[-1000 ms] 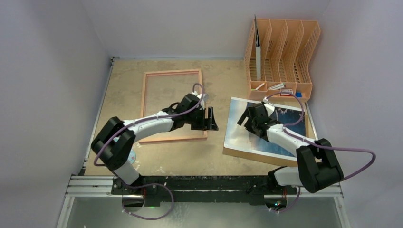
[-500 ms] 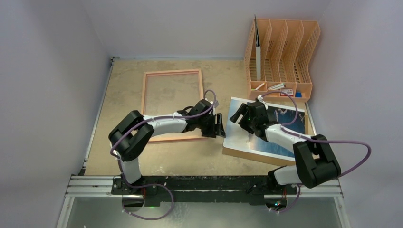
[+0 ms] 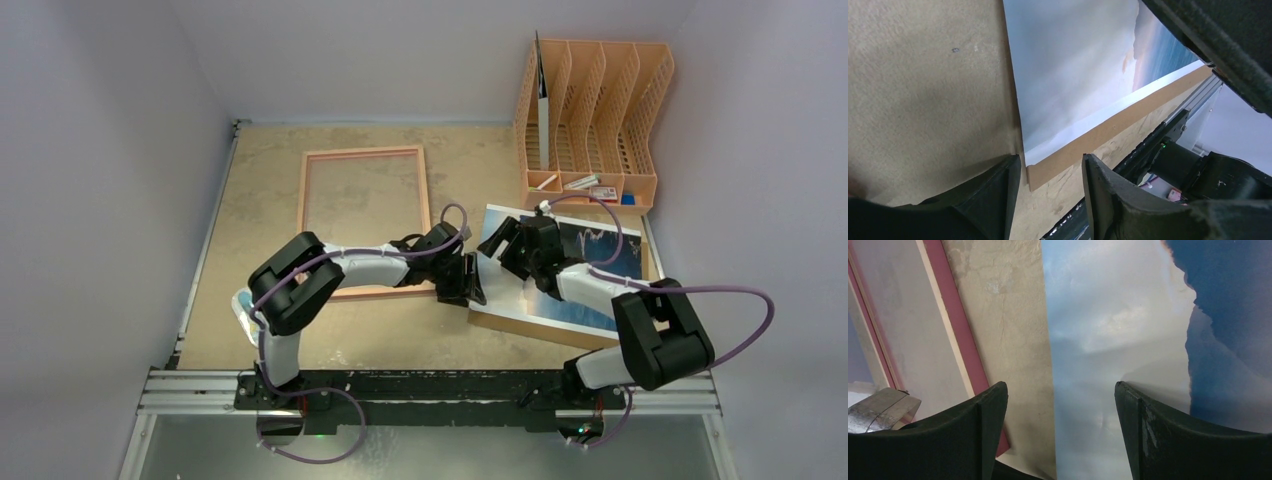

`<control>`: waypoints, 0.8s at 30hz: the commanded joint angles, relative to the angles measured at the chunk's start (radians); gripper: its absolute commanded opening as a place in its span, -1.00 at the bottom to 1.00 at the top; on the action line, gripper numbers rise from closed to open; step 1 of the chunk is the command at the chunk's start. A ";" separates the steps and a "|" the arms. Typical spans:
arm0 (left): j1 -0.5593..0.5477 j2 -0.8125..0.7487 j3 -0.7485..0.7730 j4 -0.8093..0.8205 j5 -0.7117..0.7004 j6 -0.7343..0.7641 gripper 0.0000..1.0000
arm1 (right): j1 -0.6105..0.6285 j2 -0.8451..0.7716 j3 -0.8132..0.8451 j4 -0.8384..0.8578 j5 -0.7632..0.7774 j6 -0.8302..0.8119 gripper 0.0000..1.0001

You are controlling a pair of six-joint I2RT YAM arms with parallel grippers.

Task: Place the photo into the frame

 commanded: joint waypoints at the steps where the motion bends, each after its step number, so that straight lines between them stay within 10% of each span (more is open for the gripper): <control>1: -0.005 0.008 0.026 0.053 0.030 -0.047 -0.07 | 0.002 0.048 -0.061 -0.165 -0.037 0.011 0.63; 8: -0.008 -0.001 0.017 0.123 0.042 -0.080 -0.47 | 0.001 0.006 -0.046 -0.212 0.038 -0.007 0.58; 24: -0.010 0.034 -0.082 0.246 0.017 -0.359 -0.36 | 0.001 0.016 -0.051 -0.194 0.018 -0.003 0.54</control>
